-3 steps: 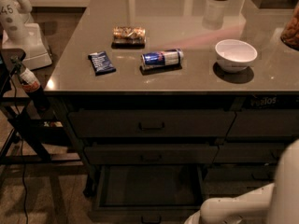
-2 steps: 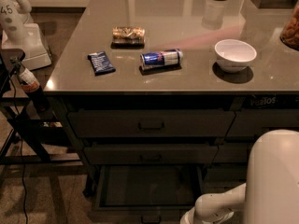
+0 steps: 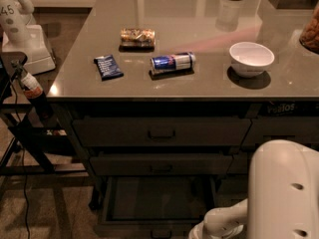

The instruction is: Close bottom drawer

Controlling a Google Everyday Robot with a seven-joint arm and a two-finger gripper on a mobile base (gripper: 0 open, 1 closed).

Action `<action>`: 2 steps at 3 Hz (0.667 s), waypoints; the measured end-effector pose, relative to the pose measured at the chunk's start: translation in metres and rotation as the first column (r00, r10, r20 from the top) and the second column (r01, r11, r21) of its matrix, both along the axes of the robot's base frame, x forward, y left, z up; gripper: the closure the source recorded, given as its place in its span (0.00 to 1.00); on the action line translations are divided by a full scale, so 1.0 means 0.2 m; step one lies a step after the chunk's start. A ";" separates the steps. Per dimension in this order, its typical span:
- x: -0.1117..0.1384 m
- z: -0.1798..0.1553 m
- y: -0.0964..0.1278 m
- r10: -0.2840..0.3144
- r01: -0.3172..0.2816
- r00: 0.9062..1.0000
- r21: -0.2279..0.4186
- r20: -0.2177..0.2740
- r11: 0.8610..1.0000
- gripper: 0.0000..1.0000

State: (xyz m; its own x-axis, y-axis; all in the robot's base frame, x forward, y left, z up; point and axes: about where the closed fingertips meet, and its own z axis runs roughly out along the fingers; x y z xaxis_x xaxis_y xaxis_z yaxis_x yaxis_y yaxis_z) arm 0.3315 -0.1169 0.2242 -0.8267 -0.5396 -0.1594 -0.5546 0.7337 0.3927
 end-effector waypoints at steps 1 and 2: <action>0.09 -0.10 0.03 -0.012 0.012 0.999 -0.001 0.030 1.000 1.00; 0.15 -0.16 0.04 -0.013 0.014 0.998 -0.004 0.054 1.000 1.00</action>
Offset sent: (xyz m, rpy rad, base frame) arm 0.0509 0.0112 -0.0470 -0.0107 -0.0895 -0.0174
